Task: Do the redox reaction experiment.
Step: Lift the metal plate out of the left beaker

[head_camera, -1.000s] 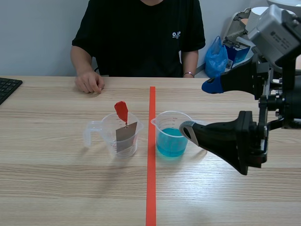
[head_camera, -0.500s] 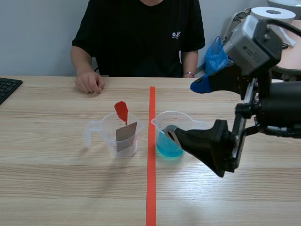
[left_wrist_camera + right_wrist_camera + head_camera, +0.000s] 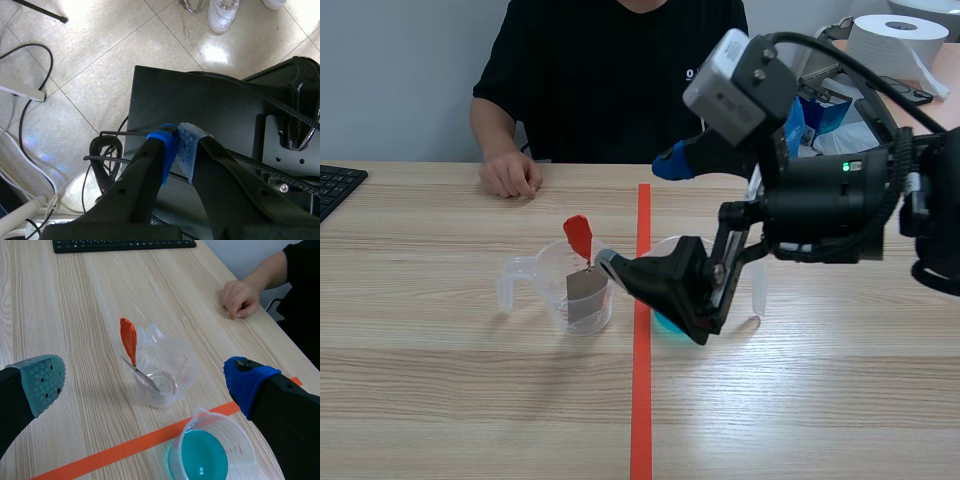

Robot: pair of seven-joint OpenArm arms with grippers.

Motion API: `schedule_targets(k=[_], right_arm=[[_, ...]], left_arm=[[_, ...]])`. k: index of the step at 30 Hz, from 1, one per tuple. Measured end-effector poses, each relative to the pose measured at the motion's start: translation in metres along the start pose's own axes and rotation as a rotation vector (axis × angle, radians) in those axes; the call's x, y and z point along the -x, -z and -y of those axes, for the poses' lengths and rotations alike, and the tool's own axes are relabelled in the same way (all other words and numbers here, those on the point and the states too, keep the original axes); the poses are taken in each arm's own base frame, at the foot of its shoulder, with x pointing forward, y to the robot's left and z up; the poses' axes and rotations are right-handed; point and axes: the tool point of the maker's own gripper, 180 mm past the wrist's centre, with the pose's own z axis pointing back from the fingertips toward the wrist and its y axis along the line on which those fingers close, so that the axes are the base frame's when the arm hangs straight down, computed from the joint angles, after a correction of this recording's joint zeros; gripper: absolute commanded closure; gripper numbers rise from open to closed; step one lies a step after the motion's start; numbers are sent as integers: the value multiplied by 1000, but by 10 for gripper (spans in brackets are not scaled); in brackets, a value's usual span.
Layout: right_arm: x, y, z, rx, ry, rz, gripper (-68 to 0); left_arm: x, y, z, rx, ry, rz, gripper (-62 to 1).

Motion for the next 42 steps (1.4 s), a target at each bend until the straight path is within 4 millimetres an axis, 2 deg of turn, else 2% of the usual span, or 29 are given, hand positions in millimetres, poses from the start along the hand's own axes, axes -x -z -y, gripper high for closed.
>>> schedule_targets(k=[7,14,18,21,25,37,42], right_arm=[[17,30,-6,-33,5,-40,-679],[26,52,-6,-50,2,-63,-672],[28,58,-8,-52,-3,-62,-555],[21,58,-9,-54,-2,-24,-471],[19,58,-9,-54,-2,-15,-383],[12,58,-9,-54,-1,23,-8],[4,57,-9,-54,-1,71,-8]], left_arm=[[0,0,0,0,0,0,-27],[0,0,0,0,0,0,-27],[0,0,0,0,0,0,-27],[0,0,0,0,0,0,-27],[0,0,0,0,0,0,-27],[0,0,0,0,0,0,-27],[0,0,0,0,0,0,-27]])
